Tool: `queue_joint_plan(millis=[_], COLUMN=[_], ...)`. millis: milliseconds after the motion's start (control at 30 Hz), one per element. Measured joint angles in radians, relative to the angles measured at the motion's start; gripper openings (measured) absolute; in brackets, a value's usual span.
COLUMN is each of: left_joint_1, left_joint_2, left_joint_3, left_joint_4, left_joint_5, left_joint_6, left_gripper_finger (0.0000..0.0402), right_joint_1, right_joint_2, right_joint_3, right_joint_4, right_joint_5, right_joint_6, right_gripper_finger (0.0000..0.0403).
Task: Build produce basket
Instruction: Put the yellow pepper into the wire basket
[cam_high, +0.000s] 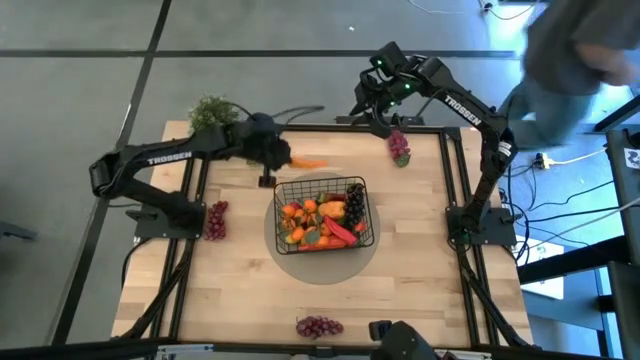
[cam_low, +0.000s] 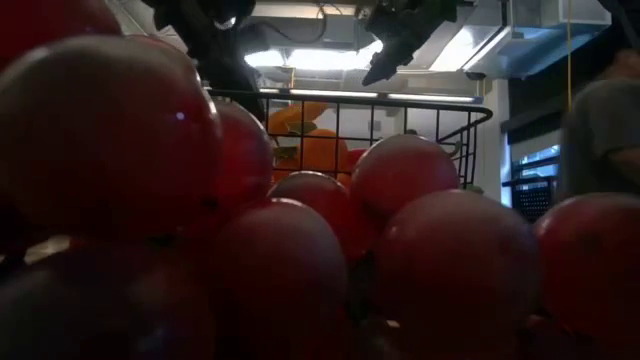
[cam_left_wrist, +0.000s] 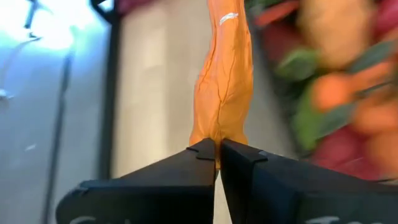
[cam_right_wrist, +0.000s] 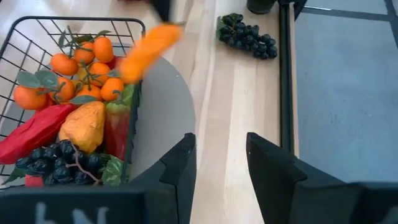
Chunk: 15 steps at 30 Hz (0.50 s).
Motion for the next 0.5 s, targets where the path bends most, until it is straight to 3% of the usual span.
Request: queue_joint_plan(millis=[267, 500], left_joint_1=[-0.174, -0.274], left_joint_2=[0.001, 0.017], left_joint_3=[0.0, 0.0], left_joint_4=[-0.005, -0.051], left_joint_5=[0.092, 0.063], left_joint_6=[-0.208, -0.394], left_gripper_finger=[0.0001, 0.0], right_joint_1=[-0.028, -0.03], right_joint_2=[0.0, 0.0], right_joint_3=[0.0, 0.0], right_joint_4=[0.0, 0.0], right_joint_5=[0.0, 0.0], right_joint_6=[-0.006, -0.057], right_gripper_finger=[0.0129, 0.0129])
